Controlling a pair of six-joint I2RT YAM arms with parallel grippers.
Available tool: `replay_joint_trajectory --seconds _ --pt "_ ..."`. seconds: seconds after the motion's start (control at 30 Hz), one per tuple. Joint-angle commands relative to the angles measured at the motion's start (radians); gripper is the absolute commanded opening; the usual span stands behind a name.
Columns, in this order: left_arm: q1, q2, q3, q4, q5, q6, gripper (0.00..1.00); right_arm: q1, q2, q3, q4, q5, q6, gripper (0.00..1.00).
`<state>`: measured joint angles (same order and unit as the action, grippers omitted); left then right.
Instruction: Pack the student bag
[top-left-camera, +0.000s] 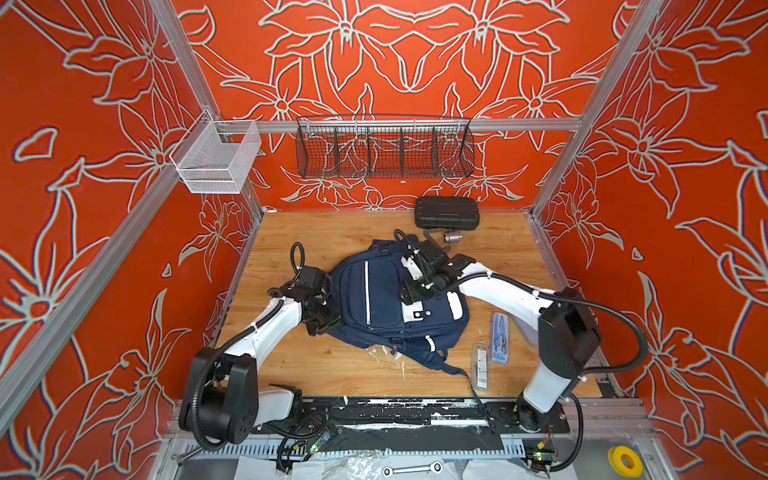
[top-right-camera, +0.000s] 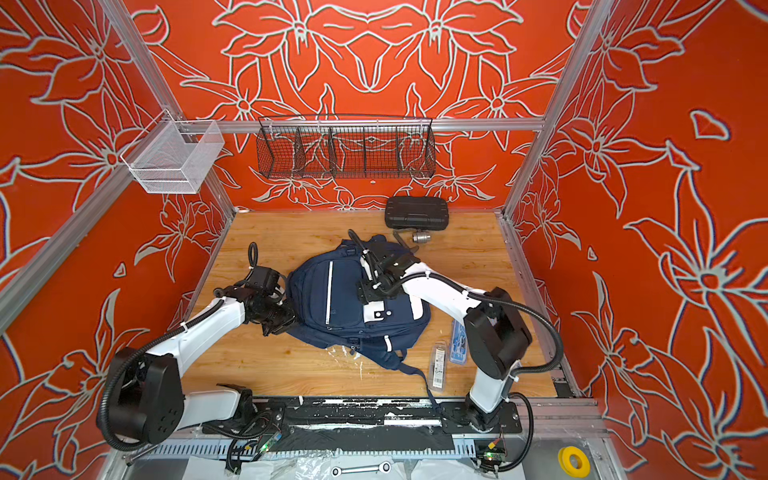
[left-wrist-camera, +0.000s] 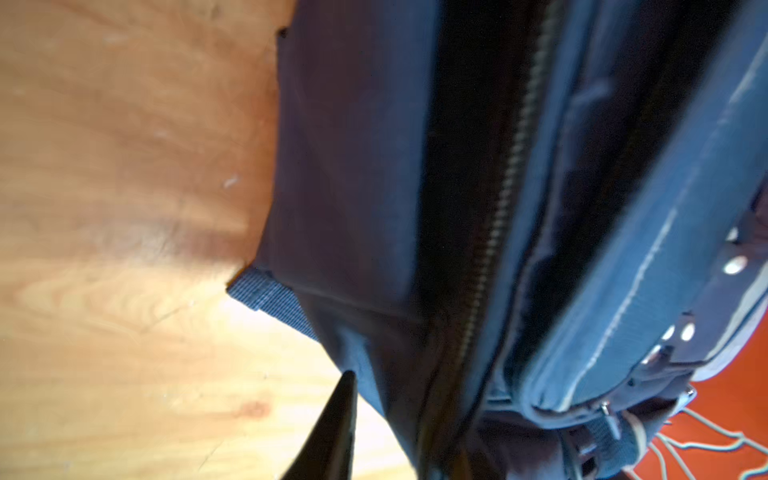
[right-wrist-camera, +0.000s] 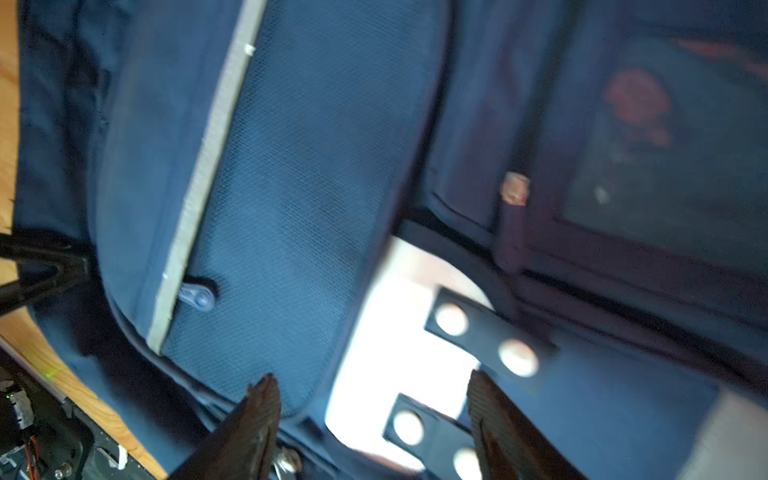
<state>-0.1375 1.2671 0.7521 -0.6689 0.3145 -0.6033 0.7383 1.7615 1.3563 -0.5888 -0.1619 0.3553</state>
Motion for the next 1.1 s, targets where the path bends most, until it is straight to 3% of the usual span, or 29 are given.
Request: replay_joint_trajectory --seconds 0.0,0.2,0.37,0.7,0.77,0.87,1.0,1.07 --pt "0.01 -0.046 -0.034 -0.056 -0.032 -0.015 0.24 0.059 0.039 0.046 0.014 0.01 -0.01 0.73" --pt "0.053 -0.057 -0.086 0.022 0.074 -0.008 0.14 0.116 0.098 0.069 0.058 0.006 -0.045 0.73" --pt "0.053 -0.067 -0.097 0.032 0.083 0.001 0.12 0.169 0.144 0.098 0.062 0.029 -0.111 0.75" --pt "0.055 -0.106 -0.102 0.055 0.093 0.012 0.06 0.335 0.131 -0.033 0.305 0.162 -0.508 0.86" --pt "0.058 -0.103 -0.101 0.055 0.098 0.014 0.05 0.351 0.155 -0.03 0.315 0.177 -0.538 0.97" --pt "0.058 -0.104 -0.104 0.07 0.115 0.013 0.02 0.372 0.178 -0.029 0.355 0.307 -0.533 0.97" --pt "0.058 -0.105 -0.103 0.077 0.123 0.01 0.0 0.377 0.228 0.044 0.324 0.551 -0.46 0.9" --pt "0.058 -0.105 -0.1 0.077 0.123 0.01 0.0 0.377 0.244 0.067 0.317 0.587 -0.442 0.85"
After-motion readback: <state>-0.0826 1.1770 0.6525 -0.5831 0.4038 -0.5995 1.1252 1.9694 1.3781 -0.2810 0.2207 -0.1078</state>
